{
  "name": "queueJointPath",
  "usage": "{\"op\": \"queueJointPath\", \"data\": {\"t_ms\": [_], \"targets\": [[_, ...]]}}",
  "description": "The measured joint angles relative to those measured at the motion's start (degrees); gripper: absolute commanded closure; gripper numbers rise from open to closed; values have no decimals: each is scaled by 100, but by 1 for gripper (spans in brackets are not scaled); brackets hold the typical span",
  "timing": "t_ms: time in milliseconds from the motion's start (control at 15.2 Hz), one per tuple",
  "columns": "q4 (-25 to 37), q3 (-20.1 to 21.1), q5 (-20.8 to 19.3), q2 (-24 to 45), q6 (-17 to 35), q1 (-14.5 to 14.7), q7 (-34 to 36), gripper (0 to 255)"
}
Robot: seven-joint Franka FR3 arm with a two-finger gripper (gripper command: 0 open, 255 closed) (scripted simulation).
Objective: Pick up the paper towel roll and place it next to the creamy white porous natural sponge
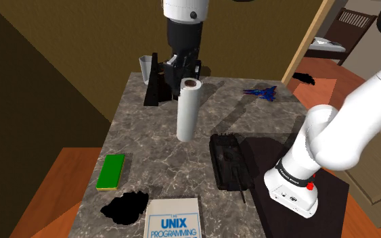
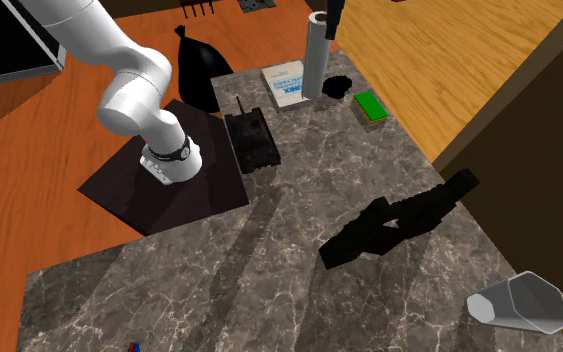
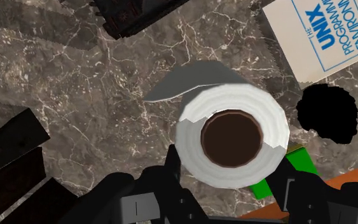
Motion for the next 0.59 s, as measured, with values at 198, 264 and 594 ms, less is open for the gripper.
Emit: {"op": "queueJointPath", "data": {"t_ms": [198,264,594], "targets": [[275,284,-42,358,75,145,442,255],[356,364,-61,456,87,190,574,255],[838,802,-260,1113,209,481,1346,255]]}}
